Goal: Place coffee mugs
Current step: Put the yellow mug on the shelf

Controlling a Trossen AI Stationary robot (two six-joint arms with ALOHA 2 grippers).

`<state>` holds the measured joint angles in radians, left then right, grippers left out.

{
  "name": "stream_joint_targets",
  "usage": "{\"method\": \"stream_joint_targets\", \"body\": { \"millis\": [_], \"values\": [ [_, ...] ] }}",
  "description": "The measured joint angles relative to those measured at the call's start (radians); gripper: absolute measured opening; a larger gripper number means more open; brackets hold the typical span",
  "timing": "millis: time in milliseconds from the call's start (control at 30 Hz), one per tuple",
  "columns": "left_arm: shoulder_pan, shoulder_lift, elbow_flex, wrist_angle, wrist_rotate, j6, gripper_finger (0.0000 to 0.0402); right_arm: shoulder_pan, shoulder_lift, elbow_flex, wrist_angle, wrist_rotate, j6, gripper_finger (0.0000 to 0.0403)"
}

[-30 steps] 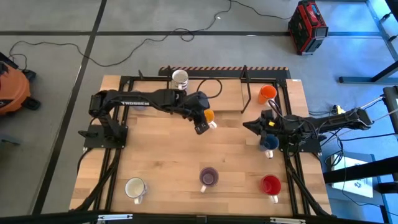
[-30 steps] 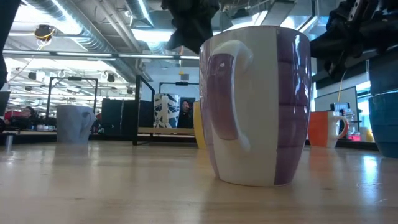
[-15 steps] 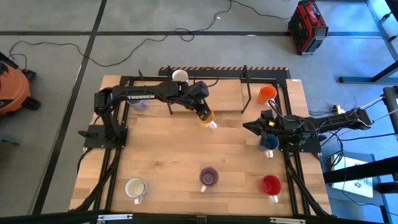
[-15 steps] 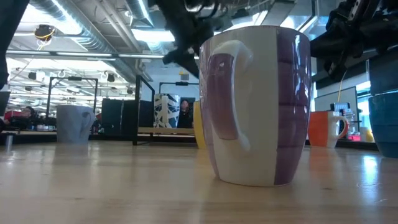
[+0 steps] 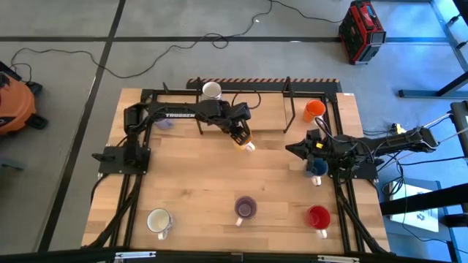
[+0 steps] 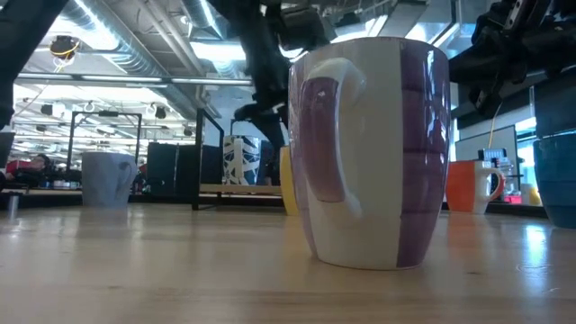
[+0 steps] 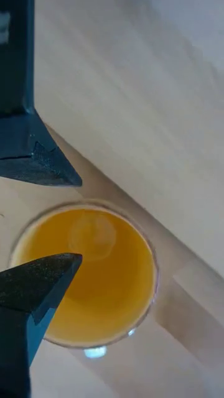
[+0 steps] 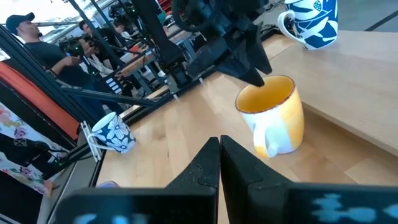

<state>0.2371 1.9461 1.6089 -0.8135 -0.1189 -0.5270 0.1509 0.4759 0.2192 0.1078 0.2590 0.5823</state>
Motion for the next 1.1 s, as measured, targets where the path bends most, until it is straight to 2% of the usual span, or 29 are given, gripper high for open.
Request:
{"method": "stream_joint_targets", "body": {
  "millis": [167, 467, 700, 833, 1000, 1100],
  "values": [
    [0.001, 0.044, 0.000, -0.006, 0.001, 0.012, 0.0179, 0.000, 0.000, 0.000, -0.001, 0.001, -0.003, 0.0003],
    [0.002, 0.047, 0.000, 0.044, 0.004, 0.013, 0.0166, 0.000, 0.000, 0.000, -0.005, 0.001, -0.004, 0.0003],
    [0.007, 0.067, -0.003, 0.032, 0.039, 0.016, 0.0118, 0.000, 0.000, 0.000, -0.005, 0.001, -0.011, 0.0003],
    [0.007, 0.064, 0.000, 0.052, 0.083, 0.072, 0.0079, 0.000, 0.000, 0.000, -0.007, 0.002, -0.011, 0.0003],
    [0.006, 0.064, 0.000, 0.045, 0.084, 0.097, 0.0022, 0.000, 0.000, 0.000, -0.007, 0.002, -0.012, 0.0003],
    [0.006, 0.064, -0.002, 0.049, 0.087, 0.096, 0.0013, 0.000, 0.000, 0.000, -0.011, 0.002, -0.012, 0.0003]
  ]
}}
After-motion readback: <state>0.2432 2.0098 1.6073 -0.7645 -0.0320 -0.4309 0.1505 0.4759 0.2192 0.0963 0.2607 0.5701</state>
